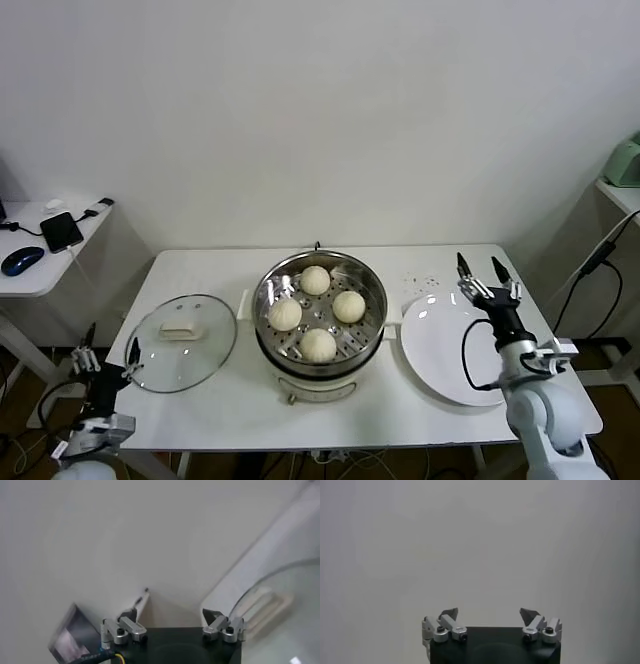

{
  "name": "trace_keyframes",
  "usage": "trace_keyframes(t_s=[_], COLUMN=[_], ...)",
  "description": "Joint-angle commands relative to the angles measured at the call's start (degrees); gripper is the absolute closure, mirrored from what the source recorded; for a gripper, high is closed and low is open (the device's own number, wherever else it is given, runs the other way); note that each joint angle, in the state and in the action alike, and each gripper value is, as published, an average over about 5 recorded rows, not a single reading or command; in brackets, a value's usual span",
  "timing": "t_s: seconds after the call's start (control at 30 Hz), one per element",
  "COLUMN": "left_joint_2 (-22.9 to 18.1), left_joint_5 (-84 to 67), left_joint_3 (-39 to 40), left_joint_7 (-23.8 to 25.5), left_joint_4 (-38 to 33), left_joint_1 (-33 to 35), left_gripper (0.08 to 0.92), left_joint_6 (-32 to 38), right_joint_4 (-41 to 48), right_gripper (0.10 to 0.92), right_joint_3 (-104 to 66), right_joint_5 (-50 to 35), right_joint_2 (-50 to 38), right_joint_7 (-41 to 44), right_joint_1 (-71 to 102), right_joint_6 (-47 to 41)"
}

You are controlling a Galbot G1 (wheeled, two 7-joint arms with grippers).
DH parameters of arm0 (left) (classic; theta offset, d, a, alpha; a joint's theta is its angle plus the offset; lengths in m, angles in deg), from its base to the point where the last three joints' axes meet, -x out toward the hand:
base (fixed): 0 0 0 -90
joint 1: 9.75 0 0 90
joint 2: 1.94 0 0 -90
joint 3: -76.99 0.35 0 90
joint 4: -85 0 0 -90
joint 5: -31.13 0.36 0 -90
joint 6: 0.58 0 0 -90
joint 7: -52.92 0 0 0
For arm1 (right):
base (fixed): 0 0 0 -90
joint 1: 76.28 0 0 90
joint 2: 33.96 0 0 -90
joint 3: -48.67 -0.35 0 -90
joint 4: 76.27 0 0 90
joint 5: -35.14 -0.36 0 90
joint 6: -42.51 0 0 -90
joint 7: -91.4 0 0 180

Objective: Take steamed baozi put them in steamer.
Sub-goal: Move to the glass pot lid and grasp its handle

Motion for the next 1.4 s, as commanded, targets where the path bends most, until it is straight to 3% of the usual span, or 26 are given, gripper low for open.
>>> trace_keyframes(t_s=[0.03,0.27,0.53,1.4], left_joint_2=[11.5,14.3,14.7,10.9], left_joint_5=[32.2,33.0,30.0,29.8], left_joint_3=[3.6,6.3,9.3,13.9], left_joint_7=[-11.7,-7.5,-2.4,-3.3], left_joint_4=[11.3,14.6,17.1,21.2], left_joint_1=[-3.8,-6.1,-8.0,-13.5], left_gripper=[0.177,0.177,0.177,0.177], left_joint_6=[9.8,8.7,7.0,2.9], right_joint_4=[-2.6,-2.0,-2.6,0.4], right_gripper=[0.203,0.203,0.203,0.203], right_joint_3=[-3.9,-2.1,-1.0,0.1], right_joint_5=[-1.8,-0.5,1.1,2.3], right_joint_2=[1.1,2.0,2.7,2.5], right_joint_7=[-2.3,-2.3,-2.4,-2.6], right_joint_1=[8.7,8.8,9.4,9.6], right_joint_6=[3.0,3.0,2.9,4.3])
